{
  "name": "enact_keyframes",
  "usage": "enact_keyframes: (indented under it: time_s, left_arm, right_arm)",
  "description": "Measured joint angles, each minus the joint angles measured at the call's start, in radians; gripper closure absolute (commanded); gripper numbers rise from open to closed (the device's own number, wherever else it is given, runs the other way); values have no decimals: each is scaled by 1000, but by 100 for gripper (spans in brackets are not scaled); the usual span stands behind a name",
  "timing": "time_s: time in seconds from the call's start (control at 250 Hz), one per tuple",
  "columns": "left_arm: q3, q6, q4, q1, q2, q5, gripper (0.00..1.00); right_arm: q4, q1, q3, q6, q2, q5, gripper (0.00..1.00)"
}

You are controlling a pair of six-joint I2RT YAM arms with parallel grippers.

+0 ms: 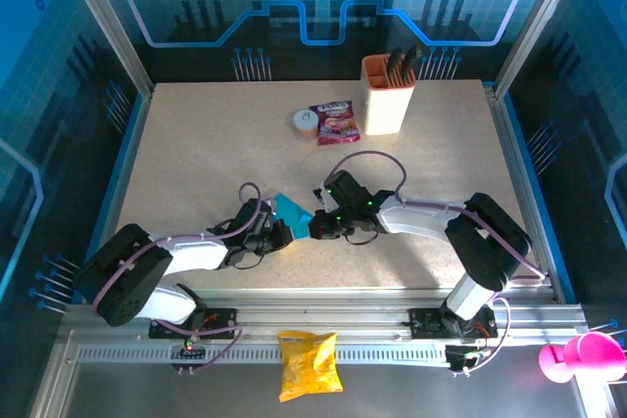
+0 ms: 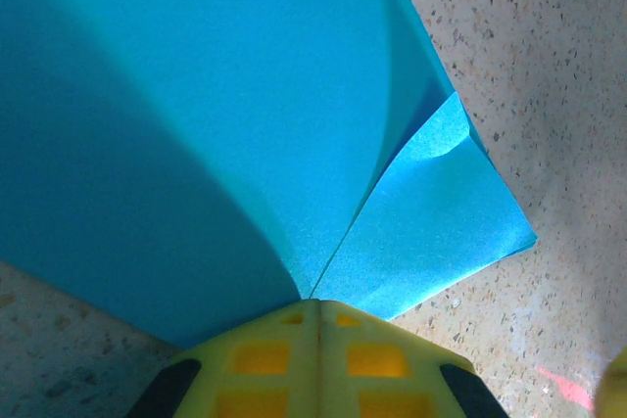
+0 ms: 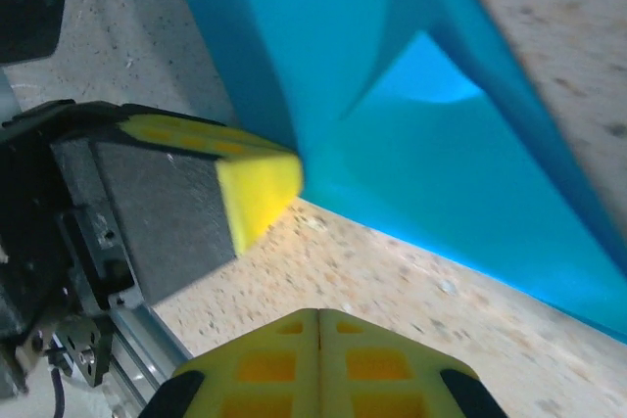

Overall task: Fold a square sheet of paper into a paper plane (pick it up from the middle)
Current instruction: Third fold the triangle at the center of the table.

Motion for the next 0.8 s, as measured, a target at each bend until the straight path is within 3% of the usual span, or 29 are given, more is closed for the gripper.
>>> enact_keyframes:
  time_s: [0.244,0.803]
  left_arm:
    - [-6,0,-7,0,-12,-5,100]
    - [9,1,-4,1,12,-8,100]
  right_arm:
    - [114,25,37,80,180,8,100]
    - [171,-51,-52,104,134,-28,100]
